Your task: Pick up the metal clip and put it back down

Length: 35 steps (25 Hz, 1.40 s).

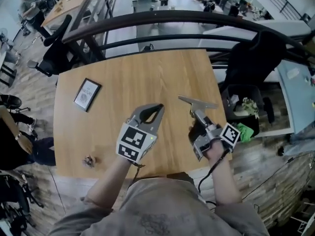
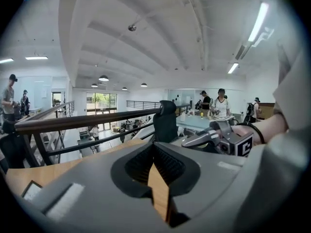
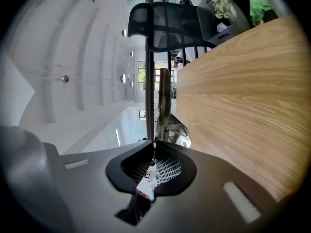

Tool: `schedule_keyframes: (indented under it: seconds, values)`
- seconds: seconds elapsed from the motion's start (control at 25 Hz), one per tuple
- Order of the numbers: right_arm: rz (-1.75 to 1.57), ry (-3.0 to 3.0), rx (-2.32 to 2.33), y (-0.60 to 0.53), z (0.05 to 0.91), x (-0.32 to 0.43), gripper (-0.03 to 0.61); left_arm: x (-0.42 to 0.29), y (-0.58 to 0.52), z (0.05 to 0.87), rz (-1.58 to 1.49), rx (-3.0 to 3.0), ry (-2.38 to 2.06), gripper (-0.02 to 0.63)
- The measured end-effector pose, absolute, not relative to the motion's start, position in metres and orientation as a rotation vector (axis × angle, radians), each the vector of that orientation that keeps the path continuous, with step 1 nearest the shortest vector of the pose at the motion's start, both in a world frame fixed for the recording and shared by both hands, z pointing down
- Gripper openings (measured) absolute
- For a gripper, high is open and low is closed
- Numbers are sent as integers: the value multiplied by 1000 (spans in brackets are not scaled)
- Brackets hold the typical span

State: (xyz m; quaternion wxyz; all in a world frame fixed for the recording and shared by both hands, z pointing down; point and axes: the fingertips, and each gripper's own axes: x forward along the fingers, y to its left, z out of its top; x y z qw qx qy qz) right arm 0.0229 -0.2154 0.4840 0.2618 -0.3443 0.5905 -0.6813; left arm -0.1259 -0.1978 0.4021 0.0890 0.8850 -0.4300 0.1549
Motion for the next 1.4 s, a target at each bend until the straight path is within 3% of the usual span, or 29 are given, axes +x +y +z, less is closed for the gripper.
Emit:
schedule_keyframes:
  seconds: [0.56,1.4]
  values:
    - [-1943,1346,-1145,-177,600,115,20,-24,-206,506,625,2555,-980,2]
    - [-2052,1177,-1218,-139,696,153,21,17,-169,582,772,2434,-856,2]
